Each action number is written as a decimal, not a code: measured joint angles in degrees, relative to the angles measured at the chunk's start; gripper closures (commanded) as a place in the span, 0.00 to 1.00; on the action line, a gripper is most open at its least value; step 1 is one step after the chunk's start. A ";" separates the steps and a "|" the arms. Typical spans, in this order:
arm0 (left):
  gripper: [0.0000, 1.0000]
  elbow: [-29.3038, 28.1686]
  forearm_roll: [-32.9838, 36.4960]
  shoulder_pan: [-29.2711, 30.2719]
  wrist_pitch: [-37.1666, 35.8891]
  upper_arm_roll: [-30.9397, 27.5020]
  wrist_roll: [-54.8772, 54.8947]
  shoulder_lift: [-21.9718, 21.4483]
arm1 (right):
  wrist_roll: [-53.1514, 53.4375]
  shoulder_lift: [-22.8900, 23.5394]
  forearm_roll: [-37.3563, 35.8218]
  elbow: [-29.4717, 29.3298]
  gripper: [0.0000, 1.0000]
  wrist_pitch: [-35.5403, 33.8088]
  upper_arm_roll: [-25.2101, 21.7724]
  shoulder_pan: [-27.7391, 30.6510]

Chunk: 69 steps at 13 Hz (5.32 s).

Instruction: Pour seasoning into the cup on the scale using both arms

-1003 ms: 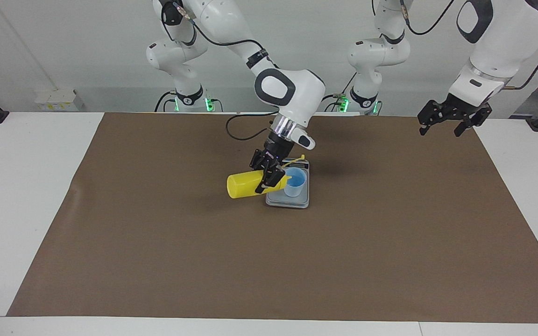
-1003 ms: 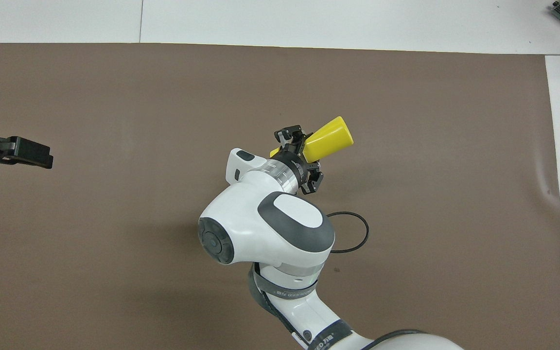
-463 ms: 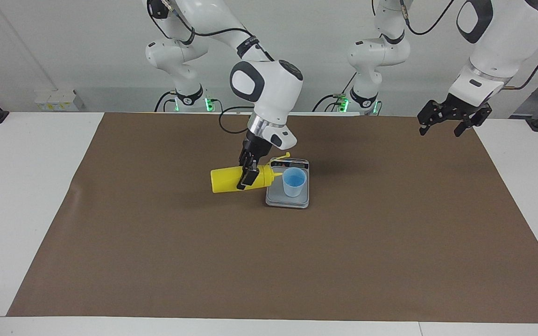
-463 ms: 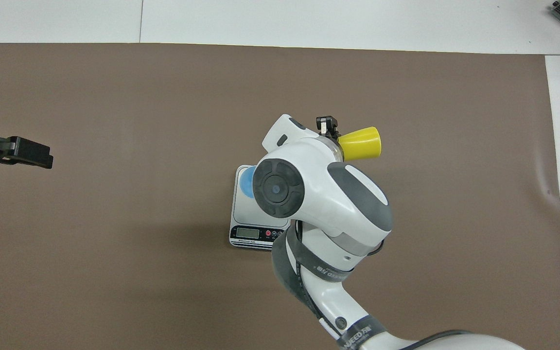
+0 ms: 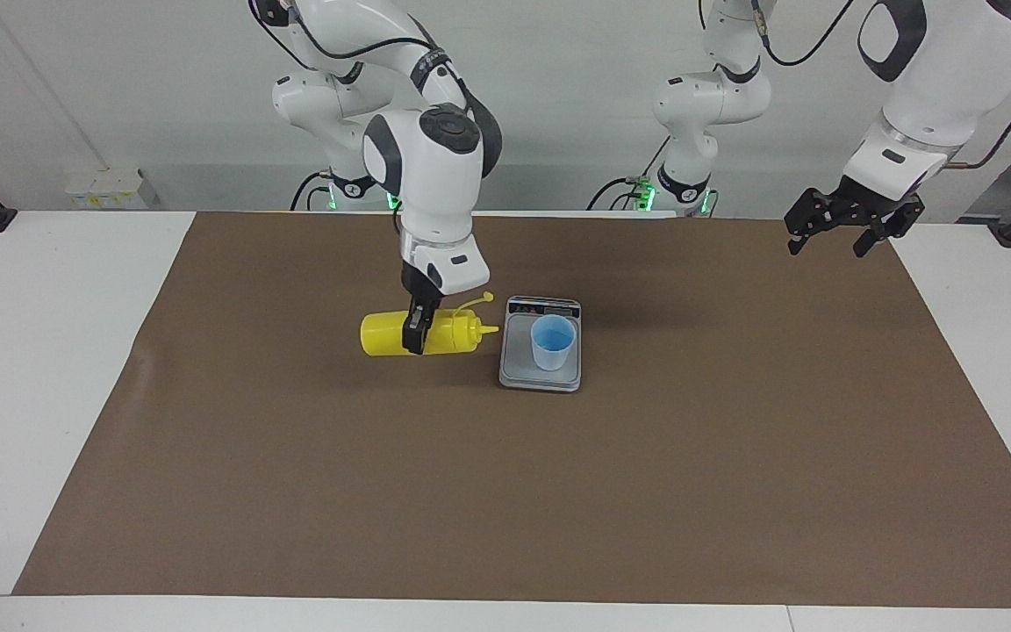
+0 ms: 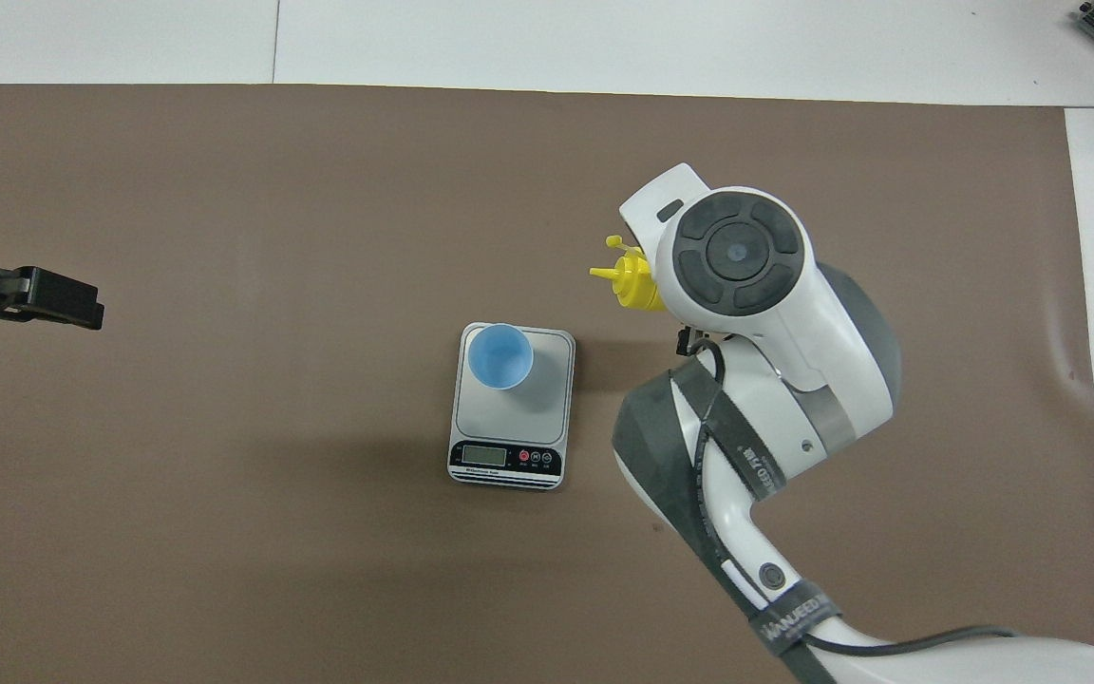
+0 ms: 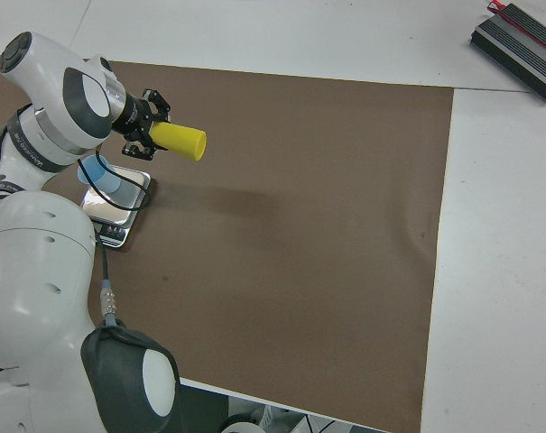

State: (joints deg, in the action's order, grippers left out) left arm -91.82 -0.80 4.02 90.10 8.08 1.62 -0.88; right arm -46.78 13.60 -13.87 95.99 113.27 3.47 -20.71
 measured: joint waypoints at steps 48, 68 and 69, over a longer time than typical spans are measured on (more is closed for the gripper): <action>0.00 0.00 0.00 0.00 0.00 0.00 0.00 0.00 | -77.25 -1.77 78.43 25.31 0.00 11.30 -0.25 36.00; 0.00 0.00 0.00 0.00 0.00 0.00 0.00 0.00 | -15.02 -16.40 27.45 14.53 0.00 -0.10 0.48 31.43; 0.00 0.00 0.00 0.00 0.00 0.00 0.00 0.00 | -9.24 -16.44 25.98 13.05 0.00 -1.47 0.53 29.95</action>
State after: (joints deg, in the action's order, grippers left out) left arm -91.82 -0.80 4.02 90.10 8.08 1.62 -0.88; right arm -56.02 -2.84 12.12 109.04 111.80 4.00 9.24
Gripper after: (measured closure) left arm 0.000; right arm 0.000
